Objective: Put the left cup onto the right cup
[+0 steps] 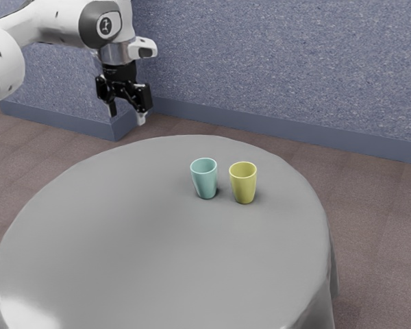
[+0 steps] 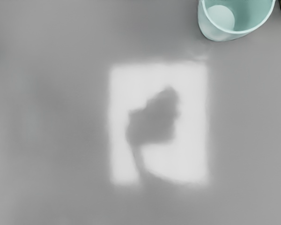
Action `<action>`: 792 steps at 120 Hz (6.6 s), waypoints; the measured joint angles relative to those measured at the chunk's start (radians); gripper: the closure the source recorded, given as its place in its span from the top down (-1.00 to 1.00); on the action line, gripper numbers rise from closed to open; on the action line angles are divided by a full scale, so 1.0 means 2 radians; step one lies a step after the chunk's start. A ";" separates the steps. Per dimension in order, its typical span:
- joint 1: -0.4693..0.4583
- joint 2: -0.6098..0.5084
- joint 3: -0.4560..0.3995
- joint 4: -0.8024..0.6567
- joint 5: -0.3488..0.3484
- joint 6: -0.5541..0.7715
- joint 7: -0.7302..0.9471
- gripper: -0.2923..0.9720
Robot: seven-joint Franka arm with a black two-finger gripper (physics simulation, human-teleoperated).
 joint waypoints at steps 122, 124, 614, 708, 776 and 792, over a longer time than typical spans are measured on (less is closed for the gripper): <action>0.006 0.105 -0.009 0.077 -0.016 0.034 0.001 0.50; 0.006 0.107 -0.009 0.079 -0.017 0.034 0.001 0.50; 0.035 0.349 -0.074 0.293 -0.039 0.059 -0.112 0.23; 0.035 0.349 -0.081 0.293 -0.037 0.062 -0.112 0.00; 0.033 0.352 -0.082 0.293 -0.036 0.066 -0.111 -0.14; 0.033 0.352 -0.084 0.293 -0.036 0.067 -0.110 -0.16</action>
